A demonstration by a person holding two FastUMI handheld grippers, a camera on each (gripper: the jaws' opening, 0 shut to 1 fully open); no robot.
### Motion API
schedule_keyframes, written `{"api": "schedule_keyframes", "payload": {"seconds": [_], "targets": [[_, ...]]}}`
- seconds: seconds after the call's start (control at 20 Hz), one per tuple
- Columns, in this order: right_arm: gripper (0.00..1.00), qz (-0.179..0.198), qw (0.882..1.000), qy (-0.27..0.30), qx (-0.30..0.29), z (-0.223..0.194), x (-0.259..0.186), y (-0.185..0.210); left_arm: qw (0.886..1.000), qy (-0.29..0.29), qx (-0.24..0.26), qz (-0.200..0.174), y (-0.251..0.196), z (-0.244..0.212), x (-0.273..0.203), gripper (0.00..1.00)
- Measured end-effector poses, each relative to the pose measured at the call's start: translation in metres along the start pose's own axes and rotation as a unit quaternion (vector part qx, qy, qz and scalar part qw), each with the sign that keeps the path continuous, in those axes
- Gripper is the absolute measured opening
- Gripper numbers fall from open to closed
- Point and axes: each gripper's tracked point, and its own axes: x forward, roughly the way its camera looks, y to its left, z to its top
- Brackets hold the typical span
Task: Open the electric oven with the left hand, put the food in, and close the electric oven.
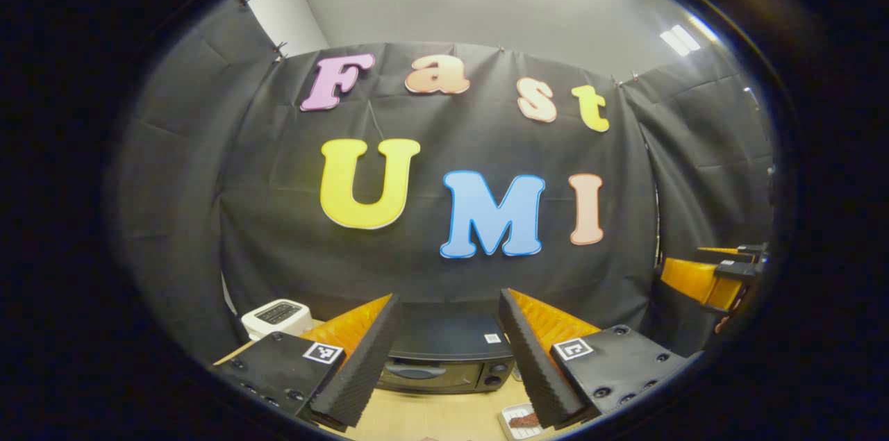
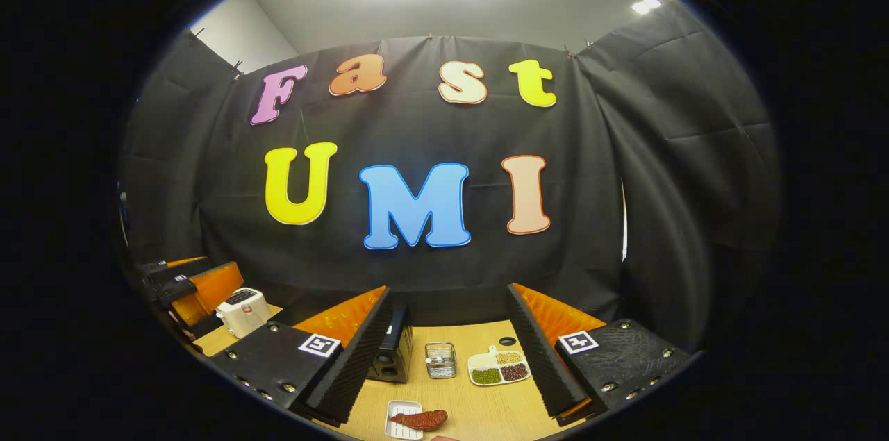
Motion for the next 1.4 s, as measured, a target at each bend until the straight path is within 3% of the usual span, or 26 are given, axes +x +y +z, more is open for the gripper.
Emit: {"api": "schedule_keyframes", "payload": {"seconds": [0.15,0.2,0.25,0.35,0.4,0.5,0.55,0.7,0.75,0.8,0.95,1.0,1.05,1.1,1.15,1.3,1.4], "targets": [[0.99,-0.007,1.000,0.007,0.003,-0.006,0.004,-0.005,0.999,0.044,0.000,-0.005,0.008,-0.041,0.031,0.98],[0.94,-0.010,1.000,0.009,0.004,-0.008,0.005,-0.008,0.998,0.061,0.001,-0.007,0.012,-0.056,0.042,0.98],[0.99,-0.013,1.000,0.011,0.004,-0.009,0.007,-0.010,0.997,0.076,0.003,-0.009,0.015,-0.070,0.053,0.98],[0.94,-0.018,1.000,0.016,0.002,-0.012,0.009,-0.014,0.994,0.104,0.010,-0.011,0.023,-0.100,0.078,0.94],[0.99,-0.022,1.000,0.019,0.000,-0.014,0.011,-0.017,0.993,0.120,0.010,-0.010,0.028,-0.115,0.086,0.95],[0.94,-0.031,0.999,0.024,-0.002,-0.017,0.013,-0.022,0.990,0.144,0.004,-0.009,0.034,-0.138,0.108,0.98],[0.94,-0.034,0.999,0.026,-0.002,-0.018,0.013,-0.024,0.988,0.155,0.004,-0.008,0.037,-0.150,0.118,0.92],[0.99,-0.043,0.998,0.034,-0.005,-0.024,0.015,-0.028,0.982,0.186,0.014,-0.002,0.048,-0.188,0.145,0.98],[0.94,-0.047,0.998,0.035,-0.008,-0.025,0.014,-0.030,0.980,0.197,0.015,-0.002,0.050,-0.198,0.151,0.98],[0.99,-0.050,0.998,0.036,-0.010,-0.026,0.014,-0.033,0.979,0.205,0.015,-0.002,0.052,-0.208,0.156,0.95],[0.99,-0.062,0.997,0.041,-0.013,-0.027,0.014,-0.040,0.974,0.224,0.019,-0.003,0.055,-0.227,0.167,0.98],[0.94,-0.066,0.997,0.043,-0.013,-0.029,0.014,-0.042,0.973,0.229,0.020,-0.002,0.056,-0.234,0.169,0.98],[0.94,-0.070,0.996,0.044,-0.012,-0.029,0.013,-0.045,0.972,0.233,0.019,-0.002,0.056,-0.239,0.171,0.95],[0.99,-0.073,0.996,0.045,-0.011,-0.029,0.014,-0.046,0.971,0.237,0.020,-0.002,0.056,-0.243,0.172,0.98],[0.94,-0.076,0.996,0.046,-0.012,-0.029,0.013,-0.047,0.971,0.240,0.022,-0.002,0.057,-0.247,0.173,0.98],[0.99,-0.080,0.996,0.046,-0.013,-0.029,0.013,-0.049,0.969,0.247,0.027,0.003,0.058,-0.255,0.174,0.99],[0.99,-0.081,0.996,0.047,-0.012,-0.030,0.012,-0.048,0.968,0.249,0.041,0.005,0.058,-0.259,0.171,0.92]]}}
